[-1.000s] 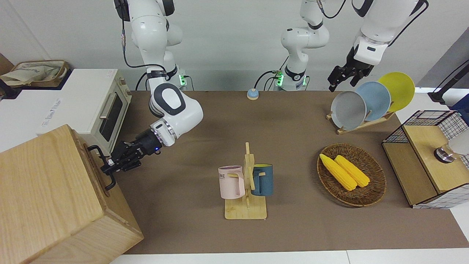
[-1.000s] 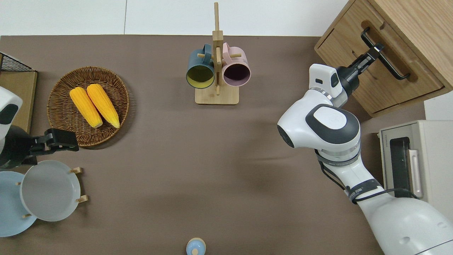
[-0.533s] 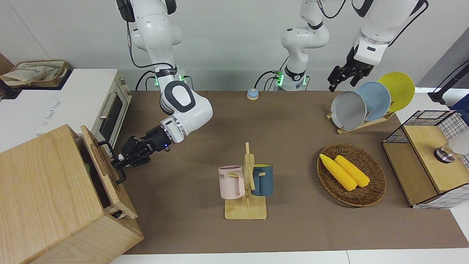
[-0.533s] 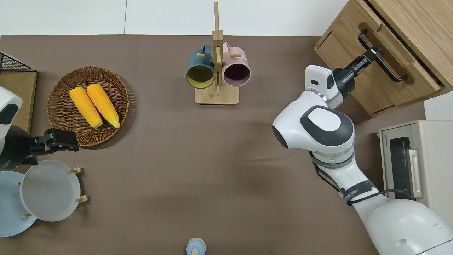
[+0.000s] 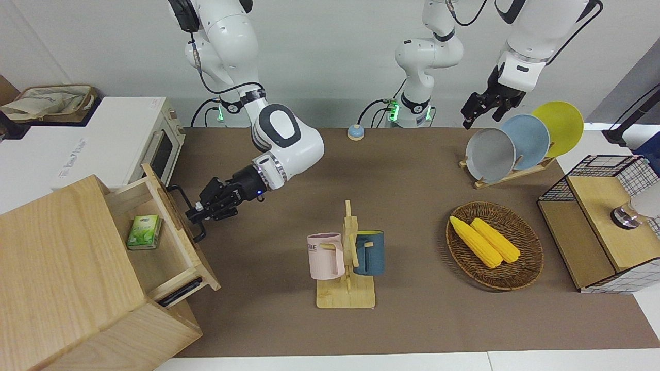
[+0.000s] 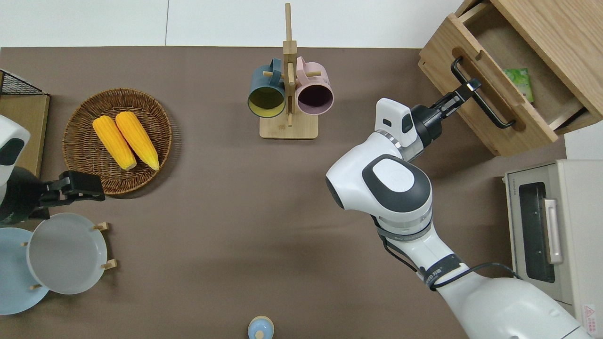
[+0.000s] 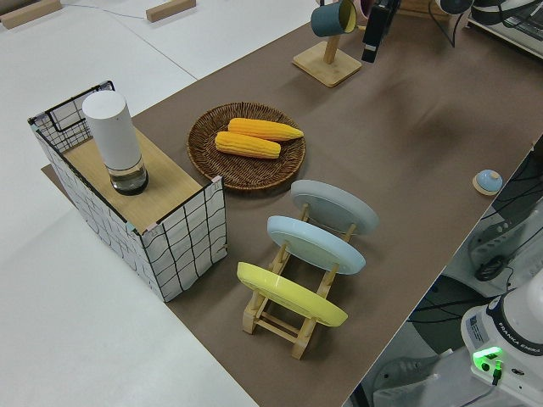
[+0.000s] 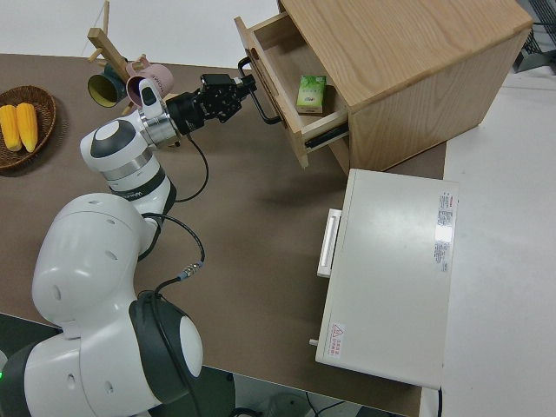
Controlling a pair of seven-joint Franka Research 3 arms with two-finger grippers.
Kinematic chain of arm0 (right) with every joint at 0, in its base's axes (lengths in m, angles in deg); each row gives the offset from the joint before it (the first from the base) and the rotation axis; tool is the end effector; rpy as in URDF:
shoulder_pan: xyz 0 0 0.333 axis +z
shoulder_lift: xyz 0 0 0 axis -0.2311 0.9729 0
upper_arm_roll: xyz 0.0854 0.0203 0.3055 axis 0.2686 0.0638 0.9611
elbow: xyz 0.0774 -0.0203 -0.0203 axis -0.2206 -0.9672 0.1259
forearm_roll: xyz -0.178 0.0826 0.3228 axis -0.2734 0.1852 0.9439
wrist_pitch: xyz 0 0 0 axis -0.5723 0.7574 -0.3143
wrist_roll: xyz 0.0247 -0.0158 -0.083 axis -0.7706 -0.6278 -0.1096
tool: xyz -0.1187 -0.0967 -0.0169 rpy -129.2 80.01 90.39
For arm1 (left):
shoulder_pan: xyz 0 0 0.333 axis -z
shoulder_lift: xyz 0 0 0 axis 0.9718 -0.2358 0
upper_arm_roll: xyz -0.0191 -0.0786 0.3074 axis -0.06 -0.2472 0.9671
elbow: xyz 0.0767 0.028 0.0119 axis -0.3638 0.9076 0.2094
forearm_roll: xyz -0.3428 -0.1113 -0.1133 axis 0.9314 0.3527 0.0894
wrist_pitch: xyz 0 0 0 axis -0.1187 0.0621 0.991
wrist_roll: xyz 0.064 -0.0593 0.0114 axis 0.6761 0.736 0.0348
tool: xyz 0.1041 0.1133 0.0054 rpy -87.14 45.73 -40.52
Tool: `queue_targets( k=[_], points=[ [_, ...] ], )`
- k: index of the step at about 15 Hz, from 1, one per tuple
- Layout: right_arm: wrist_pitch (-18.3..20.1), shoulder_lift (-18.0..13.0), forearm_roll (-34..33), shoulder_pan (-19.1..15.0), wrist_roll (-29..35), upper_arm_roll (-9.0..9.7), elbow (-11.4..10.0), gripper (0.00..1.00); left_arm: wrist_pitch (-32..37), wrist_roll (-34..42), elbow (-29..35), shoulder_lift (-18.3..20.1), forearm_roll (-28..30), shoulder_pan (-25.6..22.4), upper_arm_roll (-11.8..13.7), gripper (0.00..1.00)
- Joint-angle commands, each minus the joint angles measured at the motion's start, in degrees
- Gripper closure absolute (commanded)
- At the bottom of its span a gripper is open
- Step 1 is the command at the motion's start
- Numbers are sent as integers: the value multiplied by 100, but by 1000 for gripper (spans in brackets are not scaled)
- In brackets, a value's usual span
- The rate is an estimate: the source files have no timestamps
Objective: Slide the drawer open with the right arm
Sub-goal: 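Pull the drawer handle toward the robot with the right gripper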
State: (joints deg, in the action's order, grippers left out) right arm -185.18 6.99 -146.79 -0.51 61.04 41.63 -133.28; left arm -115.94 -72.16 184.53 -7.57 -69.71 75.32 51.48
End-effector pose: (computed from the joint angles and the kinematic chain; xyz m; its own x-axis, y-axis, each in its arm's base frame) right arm 0.6464 0.1501 0.4054 0.8208 0.5704 0.0306 0.0035 -0.0585 0.9983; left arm 0.4947 -0.0334 0.5809 0.9603 0.2766 -0.0357 0.2775 -0.9605 0.0232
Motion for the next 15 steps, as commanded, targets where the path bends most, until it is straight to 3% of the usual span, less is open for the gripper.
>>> queue_targets(
  k=[1, 8, 15],
  points=[
    [235, -96, 87, 60, -73, 341, 144, 1000, 89, 51, -21, 48, 5, 7, 25, 7],
    [965, -96, 526, 60, -126, 956, 206, 1000, 89, 51, -21, 48, 5, 7, 25, 7],
    [1483, -96, 781, 147, -214, 1326, 276, 1000, 89, 51, -21, 48, 5, 7, 25, 7]
  ],
)
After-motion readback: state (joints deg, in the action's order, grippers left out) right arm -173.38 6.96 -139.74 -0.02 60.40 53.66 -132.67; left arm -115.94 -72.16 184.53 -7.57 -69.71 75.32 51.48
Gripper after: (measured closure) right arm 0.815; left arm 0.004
